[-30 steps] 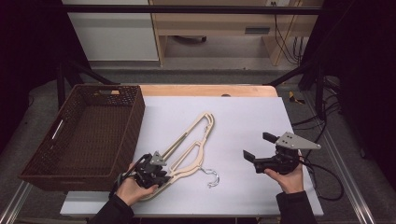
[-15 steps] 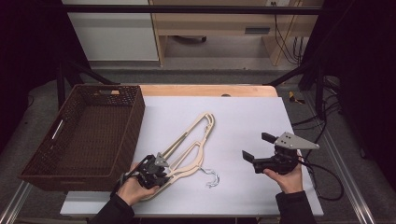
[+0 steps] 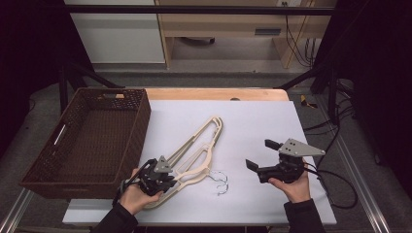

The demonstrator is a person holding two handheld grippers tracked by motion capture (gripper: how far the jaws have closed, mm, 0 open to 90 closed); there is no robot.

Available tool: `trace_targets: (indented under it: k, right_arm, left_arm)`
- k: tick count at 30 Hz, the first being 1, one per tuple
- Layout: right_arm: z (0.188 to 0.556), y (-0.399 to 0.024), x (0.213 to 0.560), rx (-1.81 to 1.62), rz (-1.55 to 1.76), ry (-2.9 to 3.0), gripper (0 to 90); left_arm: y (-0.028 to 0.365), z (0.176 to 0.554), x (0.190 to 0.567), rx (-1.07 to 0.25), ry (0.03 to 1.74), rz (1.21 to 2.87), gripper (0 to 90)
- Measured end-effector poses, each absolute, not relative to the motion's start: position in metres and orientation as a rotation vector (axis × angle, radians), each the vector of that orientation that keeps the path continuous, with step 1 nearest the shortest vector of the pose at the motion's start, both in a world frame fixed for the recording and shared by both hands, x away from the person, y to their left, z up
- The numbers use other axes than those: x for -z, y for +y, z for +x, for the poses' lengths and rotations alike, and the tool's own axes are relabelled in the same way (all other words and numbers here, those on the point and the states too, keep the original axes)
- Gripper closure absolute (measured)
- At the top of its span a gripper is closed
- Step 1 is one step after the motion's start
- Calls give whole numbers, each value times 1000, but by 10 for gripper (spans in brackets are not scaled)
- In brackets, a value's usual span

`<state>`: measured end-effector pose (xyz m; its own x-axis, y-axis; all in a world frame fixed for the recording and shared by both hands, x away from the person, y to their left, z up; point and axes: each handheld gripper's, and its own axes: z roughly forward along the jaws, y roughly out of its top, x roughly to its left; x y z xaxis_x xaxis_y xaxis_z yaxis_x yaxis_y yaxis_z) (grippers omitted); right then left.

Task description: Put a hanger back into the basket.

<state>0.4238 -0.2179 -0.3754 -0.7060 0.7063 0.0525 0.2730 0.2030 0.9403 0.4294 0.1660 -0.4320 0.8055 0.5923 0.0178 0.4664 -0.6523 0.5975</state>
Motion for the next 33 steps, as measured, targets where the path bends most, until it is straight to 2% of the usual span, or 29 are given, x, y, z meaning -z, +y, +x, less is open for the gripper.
trace_targets:
  k: [13,33]
  right_arm:
    - [418,-163,383,-1507,823,2223,63]
    - [421,-144,410,-1401,836,2317,72]
  left_arm:
    - [166,428,407,-290,797,2326,801]
    - [178,432,380,-296,852,2198,805]
